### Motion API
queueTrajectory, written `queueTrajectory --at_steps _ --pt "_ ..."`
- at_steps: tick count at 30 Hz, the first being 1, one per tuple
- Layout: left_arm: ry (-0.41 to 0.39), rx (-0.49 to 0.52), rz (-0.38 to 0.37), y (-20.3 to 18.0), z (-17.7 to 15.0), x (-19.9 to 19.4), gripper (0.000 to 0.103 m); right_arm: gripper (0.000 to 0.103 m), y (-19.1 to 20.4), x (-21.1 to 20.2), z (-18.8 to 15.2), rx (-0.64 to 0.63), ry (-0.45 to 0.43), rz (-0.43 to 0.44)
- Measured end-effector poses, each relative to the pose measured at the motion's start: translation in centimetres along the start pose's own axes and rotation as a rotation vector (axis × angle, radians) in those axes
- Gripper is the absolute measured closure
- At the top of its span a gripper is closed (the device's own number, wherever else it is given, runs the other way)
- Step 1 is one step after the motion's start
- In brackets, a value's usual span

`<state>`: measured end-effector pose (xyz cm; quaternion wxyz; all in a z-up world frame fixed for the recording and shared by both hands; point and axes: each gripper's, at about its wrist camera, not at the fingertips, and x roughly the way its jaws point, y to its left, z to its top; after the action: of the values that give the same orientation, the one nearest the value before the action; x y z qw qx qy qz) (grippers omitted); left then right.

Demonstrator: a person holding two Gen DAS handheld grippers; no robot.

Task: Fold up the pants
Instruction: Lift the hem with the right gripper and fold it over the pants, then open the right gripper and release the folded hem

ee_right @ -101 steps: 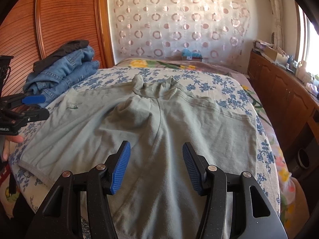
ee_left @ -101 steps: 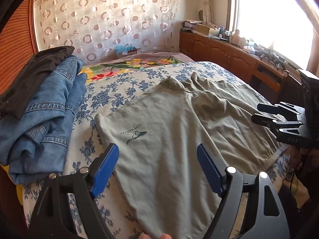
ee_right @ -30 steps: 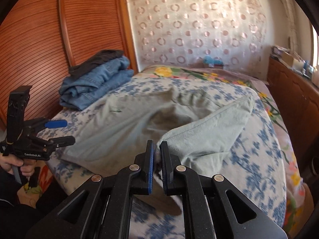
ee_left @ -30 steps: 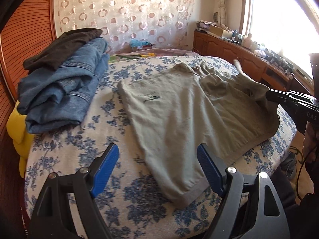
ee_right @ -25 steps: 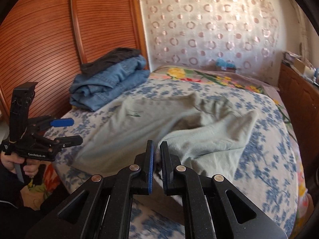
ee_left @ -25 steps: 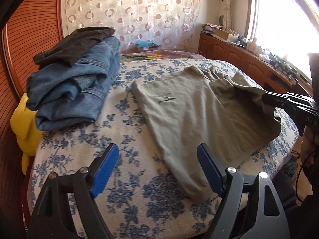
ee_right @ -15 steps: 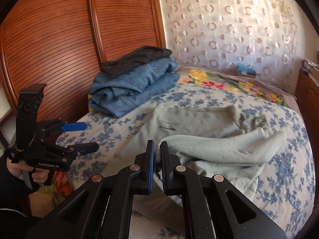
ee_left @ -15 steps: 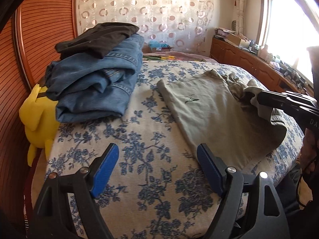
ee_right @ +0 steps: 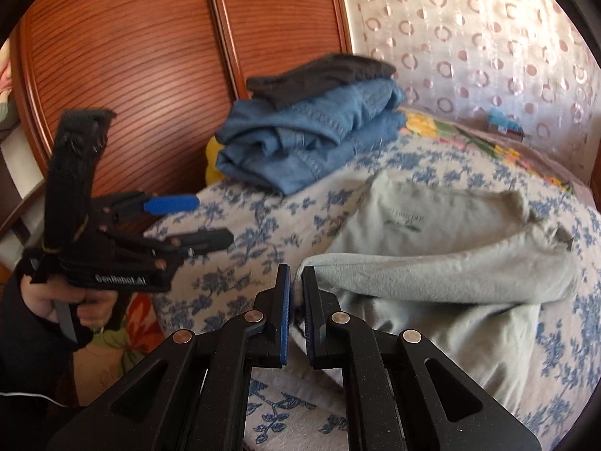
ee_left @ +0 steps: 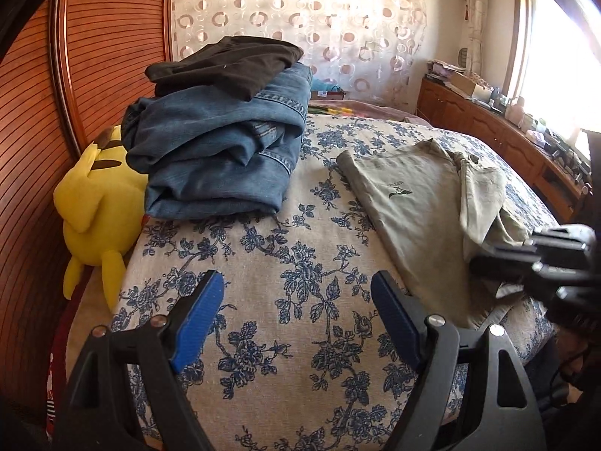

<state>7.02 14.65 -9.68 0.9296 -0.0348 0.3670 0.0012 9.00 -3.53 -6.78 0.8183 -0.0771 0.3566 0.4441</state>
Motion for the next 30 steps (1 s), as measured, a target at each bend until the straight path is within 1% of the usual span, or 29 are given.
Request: queueTrajectory --at_steps 3,4,6,7,8,9,10,11,14,17,20,26,30 --pt "0.002 0.006 -0.002 -0.2 0.0 0.1 0.022 0.099 0.1 0.7 -0.6 0.000 0.033 -0.003" --pt "0.003 0.009 -0.005 -0.4 0.0 0.1 0.022 0.096 0.1 0.8 -0.7 0.004 0.040 0.001" --pt "0.004 0.013 -0.008 -0.6 0.0 0.1 0.022 0.094 0.0 0.9 -0.9 0.011 0.048 -0.006" --pt "0.006 0.015 -0.010 -0.8 0.1 0.2 0.022 0.087 -0.1 0.8 -1.0 0.014 0.052 -0.002" --pt "0.007 0.016 -0.012 -0.9 0.1 0.2 0.022 0.083 -0.1 0.6 -1.1 0.016 0.052 -0.002" --pt "0.008 0.017 -0.015 -1.0 0.1 0.3 0.022 0.082 0.0 0.4 -1.1 0.016 0.048 -0.007" --pt "0.009 0.020 -0.019 -1.2 0.1 0.3 0.022 0.079 0.0 0.1 -1.1 0.015 0.045 -0.008" --pt "0.010 0.022 -0.021 -1.3 0.1 0.4 0.022 0.074 0.0 -0.2 -1.1 0.013 0.041 -0.011" --pt "0.010 0.028 -0.034 -1.8 0.1 0.4 0.022 0.073 -0.2 -1.5 -1.1 0.014 0.022 -0.025" --pt "0.009 0.040 -0.050 -2.6 0.3 0.4 0.022 0.072 -0.9 -2.7 -1.3 0.025 0.004 -0.057" --pt "0.011 0.056 -0.063 -3.4 0.6 0.7 0.022 0.072 -2.5 -3.8 -1.6 0.042 -0.007 -0.111" --pt "0.009 0.079 -0.090 -4.8 1.4 1.3 0.022 0.071 -6.7 -5.6 -2.8 0.090 -0.012 -0.231" --pt "0.014 0.099 -0.114 -5.9 2.4 2.0 0.022 0.065 -9.6 -6.6 -3.9 0.133 -0.012 -0.310"
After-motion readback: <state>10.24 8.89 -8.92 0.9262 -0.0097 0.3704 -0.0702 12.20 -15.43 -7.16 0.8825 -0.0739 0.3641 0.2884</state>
